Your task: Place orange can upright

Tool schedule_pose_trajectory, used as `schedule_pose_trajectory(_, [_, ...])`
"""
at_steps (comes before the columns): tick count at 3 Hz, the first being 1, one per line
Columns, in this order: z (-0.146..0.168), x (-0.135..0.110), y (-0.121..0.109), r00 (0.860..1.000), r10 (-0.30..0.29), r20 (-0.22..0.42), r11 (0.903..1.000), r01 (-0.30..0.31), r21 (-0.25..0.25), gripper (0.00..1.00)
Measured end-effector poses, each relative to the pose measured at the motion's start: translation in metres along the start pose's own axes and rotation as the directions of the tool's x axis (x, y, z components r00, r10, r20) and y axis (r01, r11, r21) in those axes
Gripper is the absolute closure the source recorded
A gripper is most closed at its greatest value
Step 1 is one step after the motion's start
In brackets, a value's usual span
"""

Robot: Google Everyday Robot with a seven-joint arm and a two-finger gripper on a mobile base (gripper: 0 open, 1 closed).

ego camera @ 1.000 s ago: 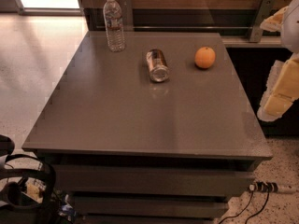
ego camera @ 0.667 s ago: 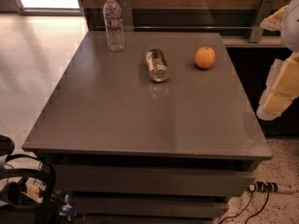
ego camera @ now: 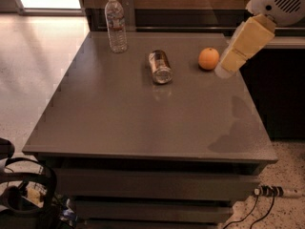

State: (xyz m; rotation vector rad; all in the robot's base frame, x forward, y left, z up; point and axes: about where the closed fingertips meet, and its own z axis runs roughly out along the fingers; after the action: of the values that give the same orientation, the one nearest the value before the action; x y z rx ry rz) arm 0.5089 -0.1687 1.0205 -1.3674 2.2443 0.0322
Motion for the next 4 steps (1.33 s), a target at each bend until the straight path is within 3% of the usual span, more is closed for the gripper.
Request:
schedule_pose_trajectory(1, [0.022,-0.037,-0.011,0.989,0.138,0.056,0.9904,-0.137,-0.019,0.0])
schedule_pose_trajectory(3, [0.077,-0.085,-0.024,0.938,0.345,0.042,0.9374,-0.342,-0.065,0.0])
schedule_pose_trajectory(4, [0.08,-0.087,-0.028,0.935,0.351,0.042,0.935,-0.348,-0.067,0.0])
